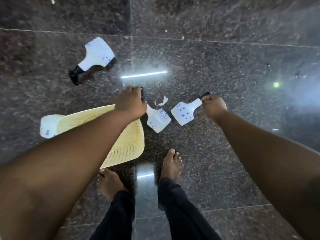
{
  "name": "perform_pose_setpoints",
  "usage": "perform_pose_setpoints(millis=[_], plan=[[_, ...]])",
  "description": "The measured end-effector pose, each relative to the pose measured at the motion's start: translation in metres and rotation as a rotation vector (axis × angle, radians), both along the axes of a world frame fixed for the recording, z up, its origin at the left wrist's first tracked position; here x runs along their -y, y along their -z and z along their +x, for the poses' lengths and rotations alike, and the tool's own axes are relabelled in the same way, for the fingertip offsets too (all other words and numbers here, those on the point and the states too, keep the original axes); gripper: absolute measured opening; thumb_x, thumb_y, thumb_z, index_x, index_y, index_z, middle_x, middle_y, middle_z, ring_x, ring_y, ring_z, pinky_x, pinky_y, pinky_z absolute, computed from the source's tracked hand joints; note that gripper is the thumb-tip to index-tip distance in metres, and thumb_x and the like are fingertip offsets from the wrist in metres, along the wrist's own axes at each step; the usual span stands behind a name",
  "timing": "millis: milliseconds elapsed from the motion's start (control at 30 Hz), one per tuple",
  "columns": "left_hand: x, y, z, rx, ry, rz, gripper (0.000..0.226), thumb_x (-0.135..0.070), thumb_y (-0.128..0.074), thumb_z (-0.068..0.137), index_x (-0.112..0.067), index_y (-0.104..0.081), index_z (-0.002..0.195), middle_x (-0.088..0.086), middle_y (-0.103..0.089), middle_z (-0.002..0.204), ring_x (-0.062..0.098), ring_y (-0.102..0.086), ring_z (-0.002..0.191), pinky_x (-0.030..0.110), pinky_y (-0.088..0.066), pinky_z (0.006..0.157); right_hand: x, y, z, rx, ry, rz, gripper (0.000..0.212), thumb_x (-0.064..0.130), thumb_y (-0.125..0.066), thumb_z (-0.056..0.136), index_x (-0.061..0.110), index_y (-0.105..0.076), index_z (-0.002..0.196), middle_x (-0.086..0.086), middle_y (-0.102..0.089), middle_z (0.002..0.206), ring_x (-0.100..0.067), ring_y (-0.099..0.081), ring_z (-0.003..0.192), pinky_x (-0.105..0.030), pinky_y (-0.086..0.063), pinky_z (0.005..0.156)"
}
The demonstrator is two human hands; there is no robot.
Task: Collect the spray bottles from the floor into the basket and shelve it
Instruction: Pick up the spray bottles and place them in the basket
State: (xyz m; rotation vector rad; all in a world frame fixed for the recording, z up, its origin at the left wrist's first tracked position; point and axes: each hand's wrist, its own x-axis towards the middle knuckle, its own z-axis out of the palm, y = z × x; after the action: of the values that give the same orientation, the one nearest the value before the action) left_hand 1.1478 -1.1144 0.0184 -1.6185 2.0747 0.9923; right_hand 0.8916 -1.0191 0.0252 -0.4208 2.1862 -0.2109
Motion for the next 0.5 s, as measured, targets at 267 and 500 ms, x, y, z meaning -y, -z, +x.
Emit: perform_pose_setpoints(millis=[267, 500], plan=[[0.029, 0.073, -0.022, 0.241, 0.119, 0.055, 0.054, -0.030, -0.057, 0.090, -0.008, -0.036, 0.134, 0.024, -0.042, 0.137, 0.044, -0.045, 0.124, 0.050, -0.044, 0.099, 0.001, 0.056, -0.031, -0.010, 0.040, -0.036, 0.035, 0.002, -0.042, 0.087, 0.021, -0.062, 0.108, -0.008, -0.062, 0.097, -0.022, -0.056, 0.066, -0.023, -0.043, 0.054], [0.027, 0.102, -0.040, 0.373, 0.162, 0.070, 0.057, -0.032, -0.058, 0.090, -0.006, -0.034, 0.135, 0.025, -0.048, 0.135, 0.043, -0.047, 0.125, 0.048, -0.040, 0.099, 0.008, 0.079, -0.040, -0.093, 0.061, -0.067, 0.044, 0.010, -0.050, 0.090, 0.028, -0.054, 0.130, -0.011, -0.044, 0.137, -0.017, -0.054, 0.060, -0.020, -0.041, 0.049]])
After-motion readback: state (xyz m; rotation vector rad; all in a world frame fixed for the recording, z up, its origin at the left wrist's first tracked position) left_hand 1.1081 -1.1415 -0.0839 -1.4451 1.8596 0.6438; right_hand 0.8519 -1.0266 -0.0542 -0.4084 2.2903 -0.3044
